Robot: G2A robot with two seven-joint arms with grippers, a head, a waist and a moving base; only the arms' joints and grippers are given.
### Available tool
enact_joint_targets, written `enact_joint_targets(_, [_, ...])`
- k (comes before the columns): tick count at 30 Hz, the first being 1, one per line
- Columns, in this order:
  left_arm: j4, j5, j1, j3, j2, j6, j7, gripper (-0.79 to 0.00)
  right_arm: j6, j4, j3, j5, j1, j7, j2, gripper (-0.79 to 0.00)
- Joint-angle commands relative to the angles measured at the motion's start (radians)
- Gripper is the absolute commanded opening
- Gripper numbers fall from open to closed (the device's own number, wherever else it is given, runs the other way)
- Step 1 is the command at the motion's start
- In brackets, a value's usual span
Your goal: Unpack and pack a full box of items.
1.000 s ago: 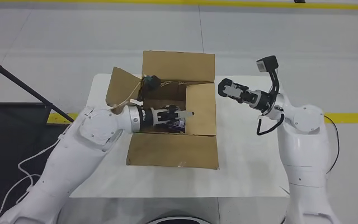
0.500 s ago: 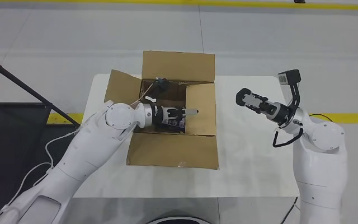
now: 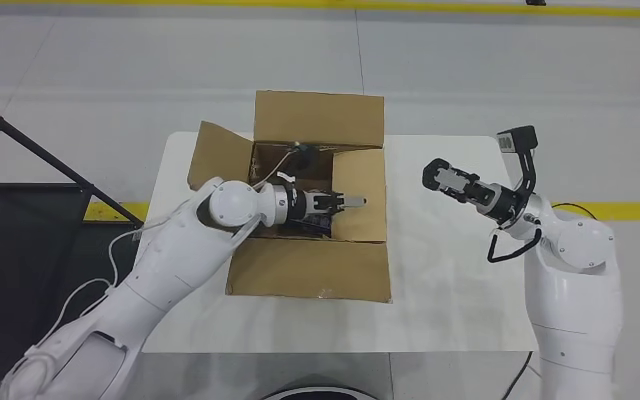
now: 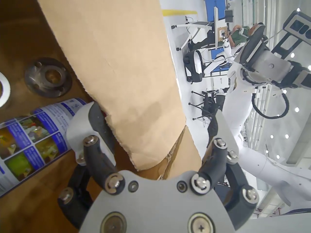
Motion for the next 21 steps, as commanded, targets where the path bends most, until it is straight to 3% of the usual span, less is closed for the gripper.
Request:
enact_joint_targets(1, [0.009, -0.012, -0.006, -0.001, -0.005, -0.006, -0.005, 0.000, -0.001, 0.001, -0.002, 0.002, -0.001, -0.002, 0.003, 0.000])
enact_joint_targets(14, [-0.040, -0.050, -0.034, -0.054, -0.015, -0.008, -0.028, 0.000, -0.025, -0.002, -0.004, 0.024, -0.014, -0.023, 0.026, 0.000])
enact_joint_targets(21, [-0.087, -0.050, -0.073, -0.032, -0.039, 0.007, 0.009, 0.000, -0.044, -0.025, 0.046, 0.021, -0.037, -0.033, 0.045, 0.000])
